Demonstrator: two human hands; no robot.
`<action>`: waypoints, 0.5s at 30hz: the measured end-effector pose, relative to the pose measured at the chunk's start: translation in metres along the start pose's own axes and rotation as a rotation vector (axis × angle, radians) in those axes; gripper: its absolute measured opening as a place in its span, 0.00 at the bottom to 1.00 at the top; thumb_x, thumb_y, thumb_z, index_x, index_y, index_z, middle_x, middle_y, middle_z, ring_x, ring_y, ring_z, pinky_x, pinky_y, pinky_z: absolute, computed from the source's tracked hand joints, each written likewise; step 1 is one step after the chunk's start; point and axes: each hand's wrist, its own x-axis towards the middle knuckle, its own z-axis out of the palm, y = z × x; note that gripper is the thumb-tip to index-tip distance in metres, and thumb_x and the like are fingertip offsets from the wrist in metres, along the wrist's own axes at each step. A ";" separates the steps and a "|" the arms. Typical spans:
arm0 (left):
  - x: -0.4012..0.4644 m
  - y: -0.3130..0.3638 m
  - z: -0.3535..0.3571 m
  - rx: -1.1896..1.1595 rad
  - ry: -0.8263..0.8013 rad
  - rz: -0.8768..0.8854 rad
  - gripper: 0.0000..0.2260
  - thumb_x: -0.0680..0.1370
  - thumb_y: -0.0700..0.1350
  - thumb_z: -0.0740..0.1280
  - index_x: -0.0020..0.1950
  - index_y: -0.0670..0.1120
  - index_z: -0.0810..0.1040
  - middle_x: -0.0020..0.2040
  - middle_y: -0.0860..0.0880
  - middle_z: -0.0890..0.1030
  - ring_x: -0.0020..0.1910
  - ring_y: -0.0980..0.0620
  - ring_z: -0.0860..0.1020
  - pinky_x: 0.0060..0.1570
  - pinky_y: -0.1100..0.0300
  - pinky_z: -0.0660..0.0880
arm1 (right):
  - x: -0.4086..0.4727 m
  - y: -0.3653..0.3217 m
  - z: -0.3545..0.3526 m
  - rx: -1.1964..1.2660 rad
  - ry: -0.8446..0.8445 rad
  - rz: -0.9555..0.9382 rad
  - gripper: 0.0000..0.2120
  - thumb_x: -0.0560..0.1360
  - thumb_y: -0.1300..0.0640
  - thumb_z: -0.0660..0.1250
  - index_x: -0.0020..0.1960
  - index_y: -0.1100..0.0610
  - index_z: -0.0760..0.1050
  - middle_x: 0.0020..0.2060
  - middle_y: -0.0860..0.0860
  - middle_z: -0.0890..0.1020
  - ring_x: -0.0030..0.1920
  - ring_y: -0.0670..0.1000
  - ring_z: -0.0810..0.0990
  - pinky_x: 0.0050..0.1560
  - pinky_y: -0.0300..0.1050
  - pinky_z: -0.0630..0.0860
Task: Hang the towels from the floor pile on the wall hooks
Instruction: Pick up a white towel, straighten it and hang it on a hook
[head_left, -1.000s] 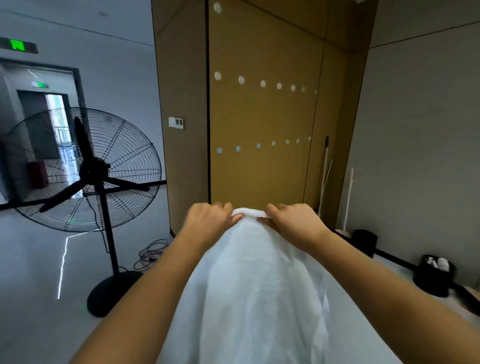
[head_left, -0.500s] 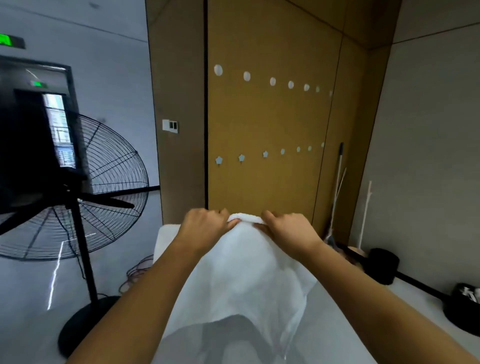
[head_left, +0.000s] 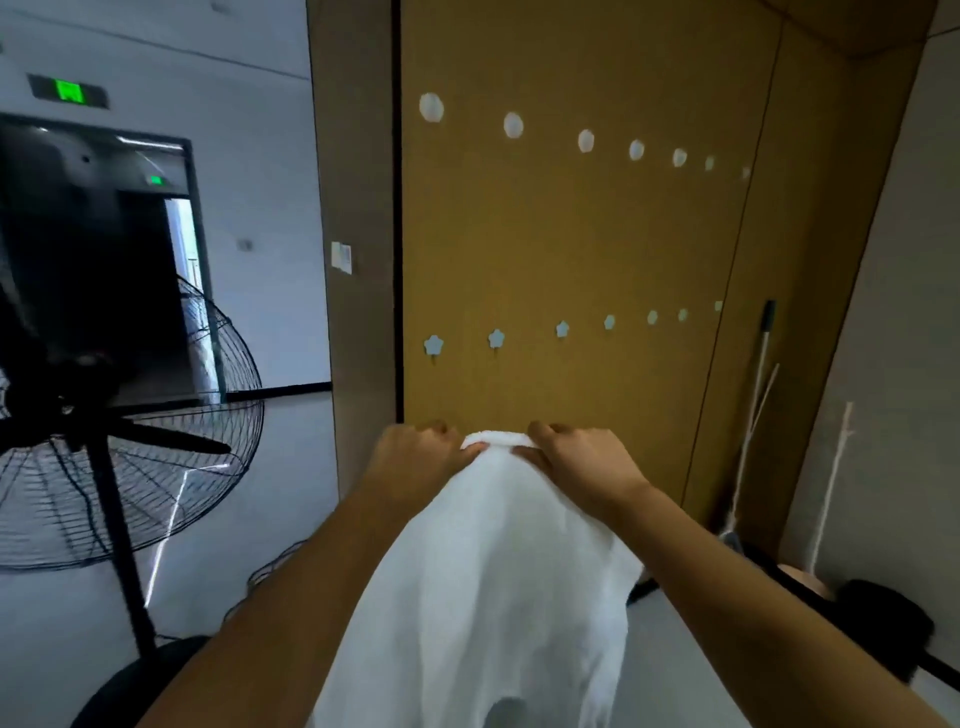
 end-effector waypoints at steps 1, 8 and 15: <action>0.011 -0.002 0.013 0.011 0.012 -0.013 0.18 0.52 0.48 0.84 0.28 0.44 0.77 0.20 0.50 0.59 0.13 0.53 0.60 0.21 0.71 0.54 | 0.014 0.013 0.008 0.010 0.017 -0.005 0.19 0.81 0.43 0.47 0.58 0.56 0.67 0.39 0.49 0.73 0.38 0.53 0.73 0.37 0.42 0.65; 0.055 -0.034 0.118 0.072 0.134 -0.081 0.20 0.78 0.49 0.62 0.28 0.45 0.77 0.19 0.50 0.68 0.13 0.53 0.64 0.18 0.71 0.59 | 0.103 0.056 0.079 0.055 0.047 -0.047 0.20 0.81 0.43 0.47 0.63 0.54 0.67 0.51 0.52 0.79 0.48 0.54 0.79 0.46 0.45 0.76; 0.091 -0.090 0.222 -0.518 -0.120 -0.548 0.36 0.71 0.70 0.50 0.55 0.42 0.80 0.48 0.44 0.82 0.46 0.44 0.80 0.51 0.55 0.76 | 0.210 0.075 0.144 0.112 0.061 -0.037 0.19 0.81 0.43 0.48 0.60 0.55 0.68 0.49 0.51 0.80 0.46 0.52 0.79 0.46 0.43 0.75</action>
